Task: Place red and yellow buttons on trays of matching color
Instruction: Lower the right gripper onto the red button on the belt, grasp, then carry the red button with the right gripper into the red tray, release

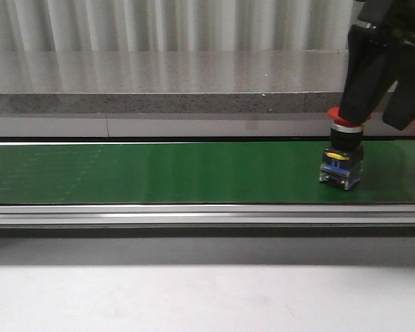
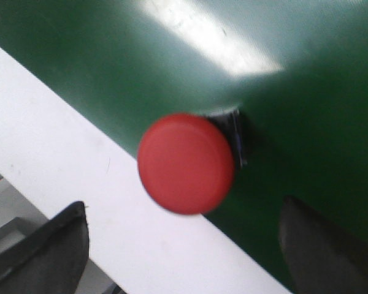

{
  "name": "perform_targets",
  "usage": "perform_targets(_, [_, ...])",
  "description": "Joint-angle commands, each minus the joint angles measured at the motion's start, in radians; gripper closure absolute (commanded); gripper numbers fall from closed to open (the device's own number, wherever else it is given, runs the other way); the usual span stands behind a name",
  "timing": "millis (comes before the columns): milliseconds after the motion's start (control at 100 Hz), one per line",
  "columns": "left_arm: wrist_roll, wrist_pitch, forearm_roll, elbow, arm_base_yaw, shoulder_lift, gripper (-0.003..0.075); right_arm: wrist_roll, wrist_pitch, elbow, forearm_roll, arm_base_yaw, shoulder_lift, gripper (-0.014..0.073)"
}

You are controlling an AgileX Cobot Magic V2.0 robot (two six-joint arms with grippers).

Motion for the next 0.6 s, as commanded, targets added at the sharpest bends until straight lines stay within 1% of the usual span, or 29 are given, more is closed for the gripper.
perform_targets(0, [0.002,-0.062,-0.018,-0.027,-0.008,0.001,0.074,-0.032,-0.05,-0.037,0.042,0.0,-0.011,-0.002])
perform_targets(30, [0.002,-0.062,-0.018,-0.027,-0.008,0.001,0.074,-0.036,-0.065,-0.037,0.042,0.0,-0.004,-0.0006])
perform_targets(80, [0.002,-0.062,-0.018,-0.027,-0.008,0.001,0.074,-0.038,-0.074,-0.037,0.042,0.0,0.009,0.0041])
perform_targets(150, [0.002,-0.062,-0.018,-0.027,-0.008,0.001,0.074,-0.038,-0.077,-0.037,0.039,0.0,0.019,0.0158])
perform_targets(200, [0.002,-0.062,-0.018,-0.027,-0.008,0.001,0.074,-0.038,-0.072,-0.037,0.039,0.0,0.019,0.0269])
perform_targets(250, [0.002,-0.062,-0.018,-0.027,-0.008,0.001,0.074,-0.038,-0.072,-0.037,0.039,0.0,0.018,0.0355])
perform_targets(320, [0.002,-0.062,-0.018,-0.027,-0.008,0.001,0.074,-0.038,-0.074,-0.037,0.039,-0.003,0.016,0.0433])
perform_targets(400, [0.002,-0.062,-0.018,-0.027,-0.008,0.001,0.074,-0.038,-0.09,-0.037,0.039,-0.005,0.006,0.0463])
perform_targets(490, [0.002,-0.062,-0.018,-0.027,-0.008,0.001,0.074,-0.036,-0.116,-0.039,0.038,-0.026,-0.016,0.0463])
perform_targets(590, [0.002,-0.062,-0.018,-0.027,-0.008,0.001,0.074,-0.009,-0.167,-0.041,0.038,-0.08,-0.049,0.0463])
